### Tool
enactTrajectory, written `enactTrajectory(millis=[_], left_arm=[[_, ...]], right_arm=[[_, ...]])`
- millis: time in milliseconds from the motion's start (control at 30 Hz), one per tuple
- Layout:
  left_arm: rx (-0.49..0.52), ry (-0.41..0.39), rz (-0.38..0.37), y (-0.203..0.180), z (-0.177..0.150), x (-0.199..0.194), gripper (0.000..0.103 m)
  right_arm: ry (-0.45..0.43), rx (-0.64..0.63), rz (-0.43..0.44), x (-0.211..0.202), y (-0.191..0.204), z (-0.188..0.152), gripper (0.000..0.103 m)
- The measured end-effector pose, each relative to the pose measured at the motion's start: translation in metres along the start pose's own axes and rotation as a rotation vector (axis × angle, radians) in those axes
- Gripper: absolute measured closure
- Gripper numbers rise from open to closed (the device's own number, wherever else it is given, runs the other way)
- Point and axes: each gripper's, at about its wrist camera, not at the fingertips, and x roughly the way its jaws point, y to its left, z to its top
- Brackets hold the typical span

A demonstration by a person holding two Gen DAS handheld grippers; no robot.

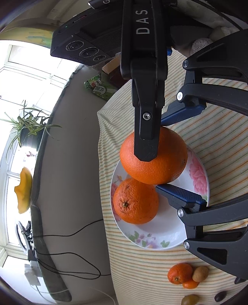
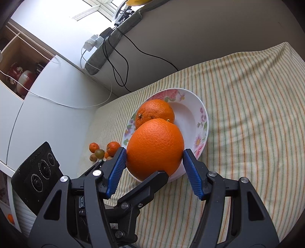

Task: Organize fruits
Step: 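Carry the second orange with the right tool into the bowl beside the first, then open the right tool and withdraw it from the bowl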

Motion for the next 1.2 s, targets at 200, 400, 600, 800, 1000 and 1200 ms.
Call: enactTrajectory(millis=[200,400,600,800,1000,1200], left_arm=[[0.019,0.003,0.019,-0.001,-0.001,0.002,0.04],[0.023,0.003,0.046,0.002,-0.001,0.0,0.043],[0.04,-0.018,0.049,0.003,-0.003,-0.013,0.043],[0.031,-0.015,0.053,0.008,-0.01,-0.022,0.043],[0.018,-0.021,0.07,0.015,-0.019,-0.036,0.043],[0.021,-0.051,0.105,0.022,-0.024,-0.06,0.043]], right_arm=[[-0.003,-0.007,-0.015,-0.001,0.0,0.001,0.039],[-0.021,-0.035,-0.012,-0.005,0.008,0.003,0.038],[-0.057,-0.051,-0.051,-0.015,0.012,0.001,0.029],[-0.073,-0.037,-0.061,-0.022,0.011,-0.006,0.029],[-0.108,-0.058,-0.086,-0.032,0.021,-0.015,0.024],[-0.151,-0.118,-0.131,-0.041,0.039,-0.026,0.021]])
